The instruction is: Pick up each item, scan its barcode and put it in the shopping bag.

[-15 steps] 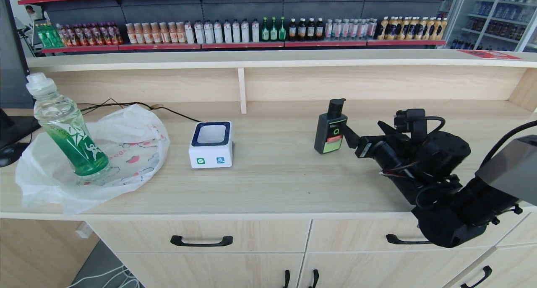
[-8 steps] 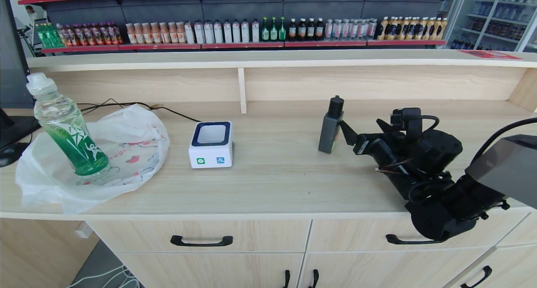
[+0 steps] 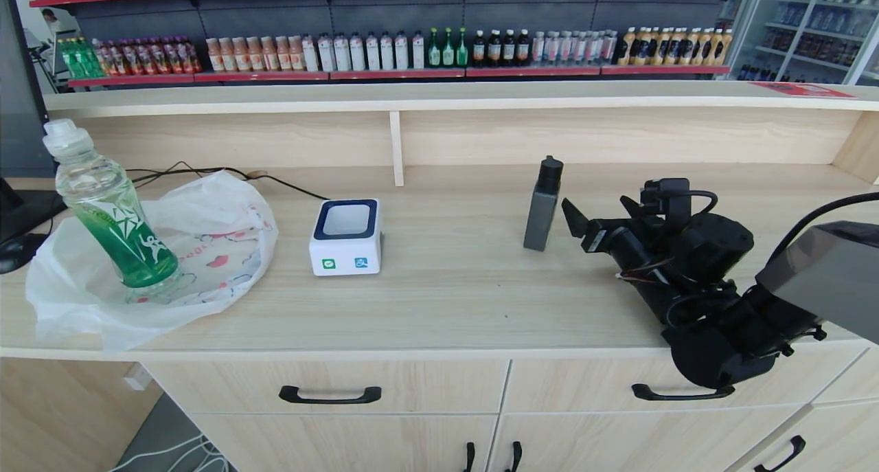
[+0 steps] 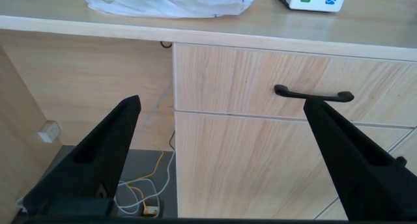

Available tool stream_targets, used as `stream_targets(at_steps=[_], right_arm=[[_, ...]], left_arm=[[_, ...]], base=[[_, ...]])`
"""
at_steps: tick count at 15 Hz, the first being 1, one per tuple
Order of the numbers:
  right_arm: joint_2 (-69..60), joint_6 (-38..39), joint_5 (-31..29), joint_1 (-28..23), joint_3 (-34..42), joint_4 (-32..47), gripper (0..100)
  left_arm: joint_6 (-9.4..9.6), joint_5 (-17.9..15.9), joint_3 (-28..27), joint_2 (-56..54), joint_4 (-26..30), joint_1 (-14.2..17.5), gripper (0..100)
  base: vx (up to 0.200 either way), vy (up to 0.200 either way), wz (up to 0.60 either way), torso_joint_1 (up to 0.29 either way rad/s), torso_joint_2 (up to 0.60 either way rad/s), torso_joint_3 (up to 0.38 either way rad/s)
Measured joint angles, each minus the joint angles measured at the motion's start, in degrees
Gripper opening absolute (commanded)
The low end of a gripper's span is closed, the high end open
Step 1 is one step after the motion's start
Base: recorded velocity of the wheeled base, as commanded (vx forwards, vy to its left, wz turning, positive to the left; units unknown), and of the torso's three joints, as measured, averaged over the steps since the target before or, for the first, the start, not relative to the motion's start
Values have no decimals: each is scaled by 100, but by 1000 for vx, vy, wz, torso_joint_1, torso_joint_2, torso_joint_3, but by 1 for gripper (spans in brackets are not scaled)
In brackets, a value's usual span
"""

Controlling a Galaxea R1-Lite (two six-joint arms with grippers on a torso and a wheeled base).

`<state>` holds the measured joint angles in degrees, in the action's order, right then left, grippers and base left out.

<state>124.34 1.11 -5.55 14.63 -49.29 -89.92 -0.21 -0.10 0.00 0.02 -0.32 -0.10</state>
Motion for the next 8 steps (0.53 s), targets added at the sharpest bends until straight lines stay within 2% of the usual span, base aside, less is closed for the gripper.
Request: stream_targets(at_steps=[4, 8], right_arm=[[-386, -7, 2, 194, 623, 0, 100], [-675, -62, 0, 717, 919, 0, 100]], left_arm=[[13, 0, 0, 0, -1, 0, 100], [13, 0, 0, 0, 0, 0, 100]], base=[[0, 0, 0, 0, 0, 0], [0, 0, 0, 0, 0, 0]])
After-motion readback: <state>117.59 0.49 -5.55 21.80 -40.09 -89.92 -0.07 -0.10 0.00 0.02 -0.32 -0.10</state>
